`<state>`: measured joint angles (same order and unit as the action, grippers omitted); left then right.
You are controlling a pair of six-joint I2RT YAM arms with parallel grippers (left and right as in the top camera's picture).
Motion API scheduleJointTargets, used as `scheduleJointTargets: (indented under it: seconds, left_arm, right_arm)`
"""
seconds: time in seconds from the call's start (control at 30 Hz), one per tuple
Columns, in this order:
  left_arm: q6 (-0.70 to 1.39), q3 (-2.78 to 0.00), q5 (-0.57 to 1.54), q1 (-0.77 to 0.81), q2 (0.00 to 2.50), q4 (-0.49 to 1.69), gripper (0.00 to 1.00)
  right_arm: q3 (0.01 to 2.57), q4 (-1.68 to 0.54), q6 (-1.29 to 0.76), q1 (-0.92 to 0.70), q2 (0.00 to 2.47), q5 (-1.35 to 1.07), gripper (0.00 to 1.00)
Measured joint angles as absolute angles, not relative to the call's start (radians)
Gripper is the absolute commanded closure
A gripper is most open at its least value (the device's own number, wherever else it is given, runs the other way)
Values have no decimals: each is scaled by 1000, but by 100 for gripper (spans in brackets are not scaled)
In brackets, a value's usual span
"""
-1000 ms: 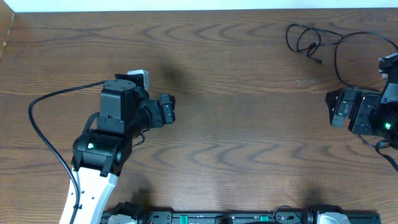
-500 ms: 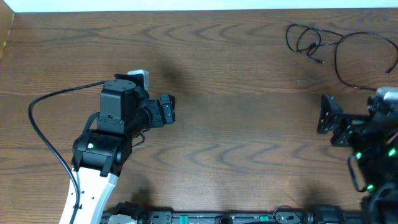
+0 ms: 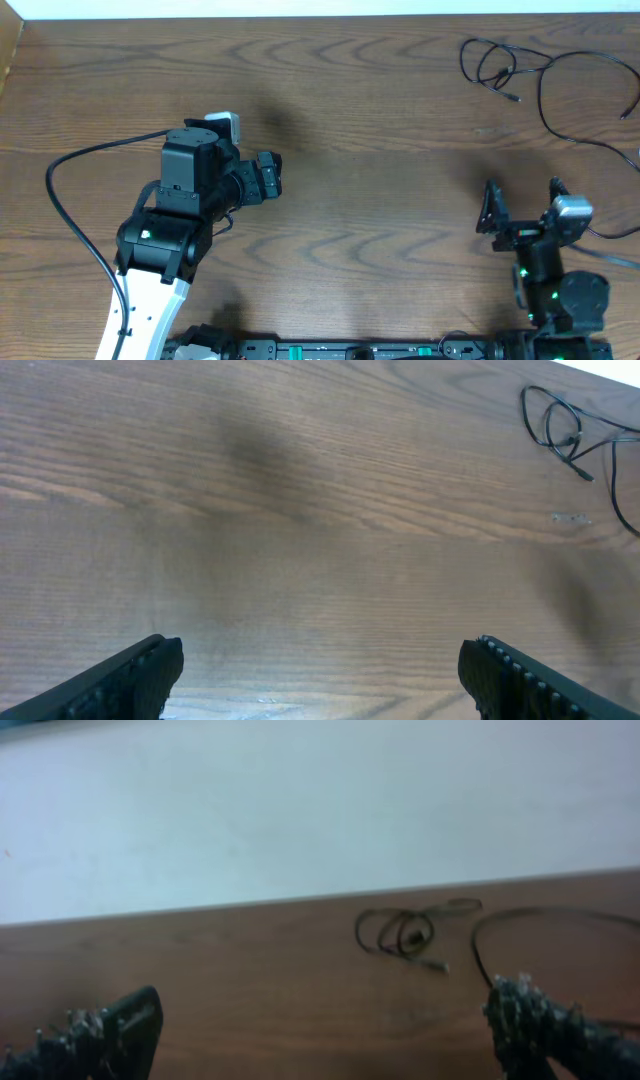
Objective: Untangle cables
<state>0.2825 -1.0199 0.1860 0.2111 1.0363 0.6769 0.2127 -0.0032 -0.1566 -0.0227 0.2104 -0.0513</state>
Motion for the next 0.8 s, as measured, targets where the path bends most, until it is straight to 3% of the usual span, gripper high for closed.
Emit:
scheduleJointTargets:
  seconds: [0.27, 0.8]
  left_arm:
    - [282, -1020, 186, 211, 1037, 677, 7]
    - [282, -1020, 186, 211, 1037, 677, 7]
  right_arm:
    - [37, 85, -157, -51, 68, -18, 1]
    - [7, -70, -156, -52, 15, -4, 1]
